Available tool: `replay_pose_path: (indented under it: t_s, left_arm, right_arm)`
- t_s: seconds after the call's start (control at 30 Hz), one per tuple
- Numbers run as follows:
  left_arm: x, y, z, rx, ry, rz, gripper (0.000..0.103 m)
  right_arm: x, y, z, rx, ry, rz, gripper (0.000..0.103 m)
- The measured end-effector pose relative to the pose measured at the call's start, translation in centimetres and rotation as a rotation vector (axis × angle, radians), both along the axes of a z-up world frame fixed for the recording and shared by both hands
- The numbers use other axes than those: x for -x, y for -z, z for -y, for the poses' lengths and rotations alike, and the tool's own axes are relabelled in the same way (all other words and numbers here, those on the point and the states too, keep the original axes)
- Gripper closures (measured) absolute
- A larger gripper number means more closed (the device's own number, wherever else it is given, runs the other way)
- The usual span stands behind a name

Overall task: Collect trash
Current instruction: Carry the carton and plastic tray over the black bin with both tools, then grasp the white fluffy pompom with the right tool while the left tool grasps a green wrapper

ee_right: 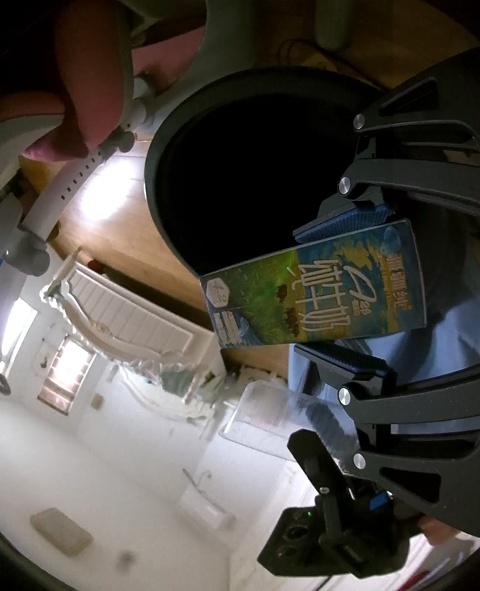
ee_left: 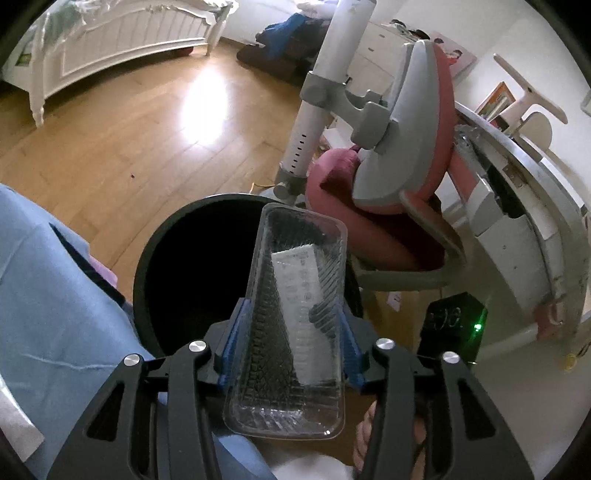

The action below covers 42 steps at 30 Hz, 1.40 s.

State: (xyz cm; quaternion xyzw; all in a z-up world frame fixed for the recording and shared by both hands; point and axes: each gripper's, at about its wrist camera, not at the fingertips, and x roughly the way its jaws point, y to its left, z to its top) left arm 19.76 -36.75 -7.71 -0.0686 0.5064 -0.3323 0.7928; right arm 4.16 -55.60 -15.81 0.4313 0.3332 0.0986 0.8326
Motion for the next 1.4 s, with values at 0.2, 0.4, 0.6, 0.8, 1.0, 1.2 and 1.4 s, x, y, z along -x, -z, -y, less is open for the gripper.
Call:
replay_pose_path:
  t_s: [0.2,0.4,0.6,0.8,1.0,1.2,1.4]
  left_arm:
    - [0.3,-0.1,0.9,-0.036,-0.010,0.041,0.025]
    - [2.4,-3.0,0.1,-0.021,0.049,0.104,0.022]
    - [6.6,-6.6,-3.8,0.025,0.054,0.162,0.022]
    - [10.7,-9.9,-13.3,0.047,-0.067,0.222,0.022]
    - [13.9,-10.3,-27.0,0.020,-0.317,0.238,0.022]
    - [15.5,-7.4,-38.2,0.036,-0.538,0.159,0.023]
    - [13.8,-3.6,-40.1,0.086,-0.530,0.088,0.031]
  right_arm:
    - [-0.6,-0.9,0.0,0.018,0.017,-0.007,0.029]
    - [0.3,-2.8,-0.8,0.044,0.014,0.012,0.028]
    - [1.5,-7.7,-4.1,0.129,-0.044,0.095,0.028]
    - [2.2,-13.7,-11.6,0.222,-0.229,0.189,0.028]
    - [3.0,-17.1,-22.8,0.315,-0.524,0.245,0.028]
    - [5.4,-17.3,-35.4,0.483,-0.827,0.253,0.028]
    - [5.9,-14.2,-42.3,0.678,-0.881,0.136,0.035]
